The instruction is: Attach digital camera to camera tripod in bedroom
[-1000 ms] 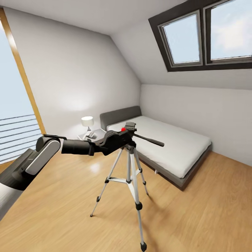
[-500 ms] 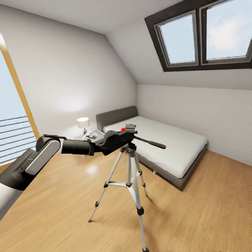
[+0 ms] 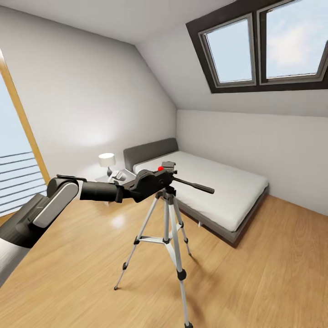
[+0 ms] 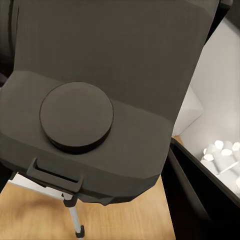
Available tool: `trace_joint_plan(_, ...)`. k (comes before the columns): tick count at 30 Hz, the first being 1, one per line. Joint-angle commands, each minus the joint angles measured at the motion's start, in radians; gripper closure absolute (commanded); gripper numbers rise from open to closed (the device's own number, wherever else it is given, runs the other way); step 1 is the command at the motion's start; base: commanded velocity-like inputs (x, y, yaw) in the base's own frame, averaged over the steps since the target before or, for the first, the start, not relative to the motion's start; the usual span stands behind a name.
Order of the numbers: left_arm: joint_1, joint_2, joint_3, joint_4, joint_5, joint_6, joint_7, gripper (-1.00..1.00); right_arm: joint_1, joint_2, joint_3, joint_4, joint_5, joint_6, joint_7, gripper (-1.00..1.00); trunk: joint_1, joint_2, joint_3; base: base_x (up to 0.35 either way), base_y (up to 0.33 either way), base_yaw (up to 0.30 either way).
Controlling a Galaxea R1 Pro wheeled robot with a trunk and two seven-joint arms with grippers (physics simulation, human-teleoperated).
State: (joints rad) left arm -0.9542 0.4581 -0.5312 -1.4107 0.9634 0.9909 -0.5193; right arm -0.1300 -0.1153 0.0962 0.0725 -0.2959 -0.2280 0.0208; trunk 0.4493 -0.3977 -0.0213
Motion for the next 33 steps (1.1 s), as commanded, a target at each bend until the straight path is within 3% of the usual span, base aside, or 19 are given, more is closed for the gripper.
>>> trace_joint_plan(1,-0.002,0.0,-0.001,0.0,-0.002,0.002,-0.007,1.0,-0.002,0.0,0.009,0.004,-0.009,-0.007,0.002,-1.0,0.001,-0.002,-0.002,0.0,0.0,-0.003)
trace_joint_plan(6,-0.002,0.011,0.007,0.013,-0.001,0.022,-0.006,1.0,-0.002,0.0,0.01,0.004,-0.009,-0.007,0.002,-1.0,0.001,-0.002,-0.002,0.0,0.0,0.0)
trace_joint_plan(8,-0.002,0.028,0.025,0.011,0.0,0.056,-0.006,1.0,-0.002,0.0,0.01,0.004,-0.009,-0.007,0.002,-1.0,0.001,-0.002,-0.002,0.0,0.0,0.0)
trace_joint_plan(9,-0.006,0.04,0.203,0.006,0.0,0.056,-0.007,1.0,-0.002,0.0,0.01,0.004,-0.009,-0.007,0.002,-1.0,0.001,-0.002,-0.002,0.0,0.0,0.0)
trace_joint_plan(10,-0.009,0.037,0.218,0.005,0.0,0.056,-0.008,1.0,-0.002,0.0,0.01,0.004,-0.009,-0.007,0.002,-1.0,0.001,-0.002,-0.002,0.0,0.0,0.0)
trace_joint_plan(14,-0.028,0.02,0.243,0.005,0.0,0.056,-0.008,1.0,-0.002,0.0,0.01,0.004,-0.009,-0.007,0.002,-1.0,0.001,-0.002,-0.002,0.0,0.0,0.0)
trace_joint_plan(22,-0.072,0.016,0.247,0.021,0.0,0.056,-0.006,1.0,-0.002,0.0,0.01,0.004,-0.008,-0.007,0.002,-1.0,0.001,-0.002,-0.002,0.0,0.0,0.0)
trace_joint_plan(27,-0.138,0.007,0.247,0.092,-0.001,0.056,-0.005,1.0,-0.002,0.0,0.011,0.004,-0.008,-0.007,0.002,-1.0,0.001,-0.002,-0.002,0.0,0.0,0.0)
trace_joint_plan(33,-0.228,-0.047,0.246,0.212,-0.005,0.056,-0.005,1.0,-0.002,0.0,0.011,0.004,-0.008,-0.007,0.002,-1.0,0.001,-0.002,-0.002,0.0,0.0,0.0)
